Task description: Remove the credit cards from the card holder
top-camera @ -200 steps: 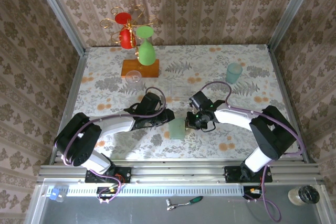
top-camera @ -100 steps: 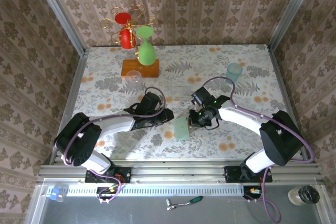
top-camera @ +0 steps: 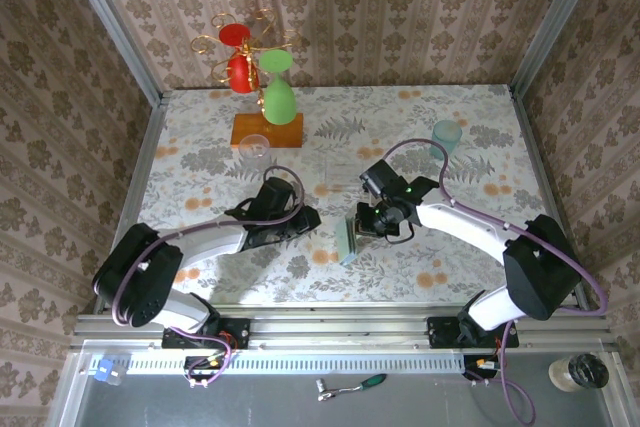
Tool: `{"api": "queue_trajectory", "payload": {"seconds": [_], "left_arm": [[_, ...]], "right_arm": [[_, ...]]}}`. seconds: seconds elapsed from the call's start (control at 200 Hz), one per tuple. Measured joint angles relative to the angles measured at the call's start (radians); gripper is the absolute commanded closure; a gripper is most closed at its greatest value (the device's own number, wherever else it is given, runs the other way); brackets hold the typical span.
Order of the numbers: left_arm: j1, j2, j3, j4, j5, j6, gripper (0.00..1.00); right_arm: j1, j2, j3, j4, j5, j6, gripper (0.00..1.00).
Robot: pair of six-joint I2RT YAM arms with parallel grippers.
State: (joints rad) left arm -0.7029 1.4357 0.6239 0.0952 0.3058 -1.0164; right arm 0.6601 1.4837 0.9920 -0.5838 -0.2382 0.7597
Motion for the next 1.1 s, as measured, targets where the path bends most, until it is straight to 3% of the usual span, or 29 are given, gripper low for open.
{"api": "queue_trajectory", "payload": {"seconds": [0.375, 0.64, 1.1], "left_arm": [[0.031, -0.077, -0.016, -0.035, -0.005, 0.018, 0.77], [0.017, -0.019, -0.005, -0.050, 0.009, 0.035, 0.81], [-0.038, 0.105, 0.027, -0.015, 0.047, 0.044, 1.00]], "right_arm": [[0.039, 0.000, 0.072, 0.000, 0.058, 0.056, 1.00], [0.035, 0.000, 0.073, -0.032, 0.109, 0.046, 1.00], [-0.059, -0.021, -0.077, -0.075, 0.191, -0.018, 1.00]]}}
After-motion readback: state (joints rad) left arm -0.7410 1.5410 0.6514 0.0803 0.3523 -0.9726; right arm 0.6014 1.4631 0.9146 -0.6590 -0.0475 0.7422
